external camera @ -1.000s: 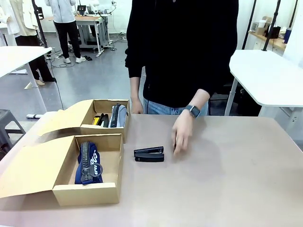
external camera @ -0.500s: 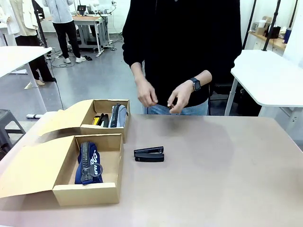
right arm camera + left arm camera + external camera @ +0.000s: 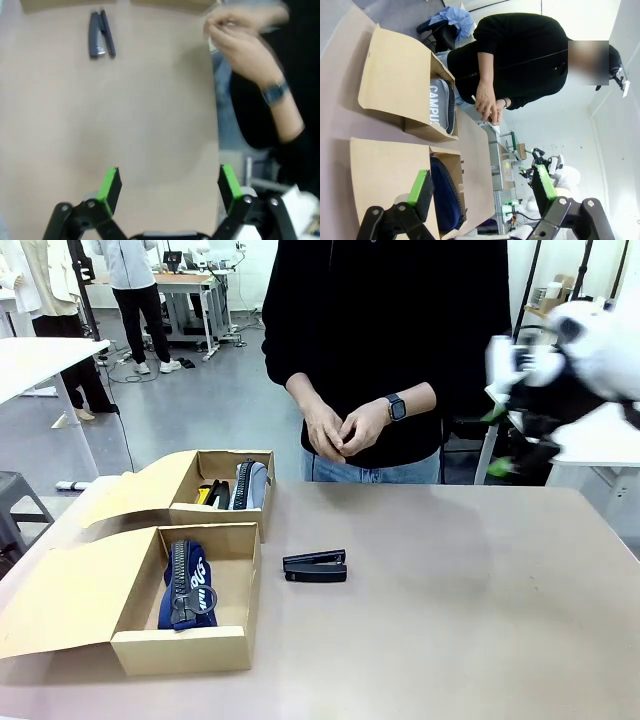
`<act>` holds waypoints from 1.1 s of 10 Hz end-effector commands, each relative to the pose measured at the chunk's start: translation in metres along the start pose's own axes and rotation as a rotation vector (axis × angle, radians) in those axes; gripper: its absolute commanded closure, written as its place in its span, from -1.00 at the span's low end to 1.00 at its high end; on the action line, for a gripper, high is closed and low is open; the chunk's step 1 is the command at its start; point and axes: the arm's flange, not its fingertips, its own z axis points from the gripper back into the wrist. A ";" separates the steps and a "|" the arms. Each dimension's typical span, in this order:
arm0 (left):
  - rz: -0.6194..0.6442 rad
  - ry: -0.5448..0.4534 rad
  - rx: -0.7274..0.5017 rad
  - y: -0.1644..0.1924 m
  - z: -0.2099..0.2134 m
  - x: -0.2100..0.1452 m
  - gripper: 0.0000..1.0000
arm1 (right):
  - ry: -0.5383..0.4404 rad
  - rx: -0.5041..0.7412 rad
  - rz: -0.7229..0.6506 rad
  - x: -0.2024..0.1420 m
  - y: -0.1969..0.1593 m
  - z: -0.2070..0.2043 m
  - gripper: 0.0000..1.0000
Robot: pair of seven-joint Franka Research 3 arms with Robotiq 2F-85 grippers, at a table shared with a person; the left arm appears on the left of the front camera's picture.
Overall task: Place items inside the box.
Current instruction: Pick up a Pencil pouch or Stapler and place it inside the Mailer Box closest to the robot.
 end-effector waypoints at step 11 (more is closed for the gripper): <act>-0.019 -0.016 -0.025 -0.001 -0.001 0.000 -1.00 | 0.150 0.498 0.236 0.134 0.022 -0.169 -1.00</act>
